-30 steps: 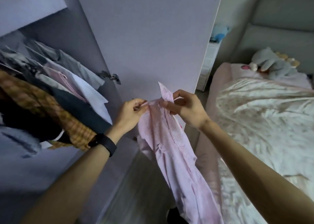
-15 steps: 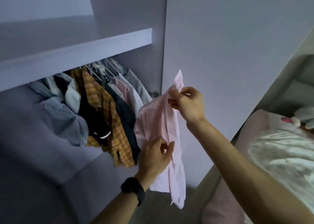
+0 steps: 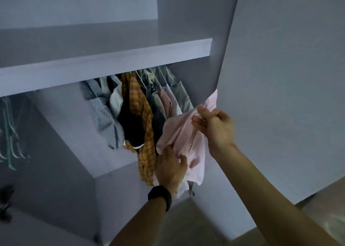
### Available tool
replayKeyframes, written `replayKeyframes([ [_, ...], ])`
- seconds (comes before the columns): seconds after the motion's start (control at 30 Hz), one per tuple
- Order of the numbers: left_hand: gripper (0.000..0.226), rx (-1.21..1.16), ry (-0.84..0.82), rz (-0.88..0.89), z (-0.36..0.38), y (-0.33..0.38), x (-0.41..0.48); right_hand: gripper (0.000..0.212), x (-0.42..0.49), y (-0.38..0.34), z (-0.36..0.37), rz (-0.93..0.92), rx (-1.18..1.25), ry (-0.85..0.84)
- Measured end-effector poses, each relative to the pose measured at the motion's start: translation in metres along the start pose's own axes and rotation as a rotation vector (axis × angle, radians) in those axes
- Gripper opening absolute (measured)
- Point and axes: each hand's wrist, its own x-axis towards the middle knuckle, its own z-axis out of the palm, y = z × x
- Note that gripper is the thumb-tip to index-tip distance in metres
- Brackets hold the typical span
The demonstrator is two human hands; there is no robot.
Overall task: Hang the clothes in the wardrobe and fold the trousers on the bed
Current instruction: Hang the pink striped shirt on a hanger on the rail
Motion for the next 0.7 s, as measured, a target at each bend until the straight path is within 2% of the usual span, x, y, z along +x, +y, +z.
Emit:
replayKeyframes([
  [0.1,0.042,0.065,0.079,-0.03,-0.004,-0.012,0.008,0.024,0.017,0.0,0.005,0.028,0.06,-0.039],
  [0.17,0.036,0.101,0.075,-0.109,-0.012,-0.029,0.01,0.029,0.024,0.003,0.012,0.062,0.094,-0.087],
  [0.23,0.031,0.2,0.067,-0.116,-0.018,-0.042,0.008,0.031,0.027,0.009,0.021,0.103,0.116,-0.148],
  [0.33,0.046,0.124,0.169,-0.087,-0.016,-0.038,-0.017,0.027,0.027,0.018,0.036,0.143,0.147,-0.221],
  [0.4,0.06,0.01,0.236,-0.147,-0.006,-0.023,-0.037,0.026,0.027,0.024,0.046,0.16,0.166,-0.274],
  [0.5,0.066,0.079,0.146,-0.3,0.007,-0.026,-0.051,0.026,0.027,0.033,0.057,0.195,0.156,-0.351],
  [0.6,0.055,0.139,0.078,-0.351,0.0,-0.052,-0.053,0.029,0.031,0.043,0.06,0.186,0.132,-0.378],
  [0.7,0.038,0.227,0.031,-0.36,-0.024,-0.083,-0.053,0.037,0.044,0.052,0.058,0.115,0.075,-0.306],
])
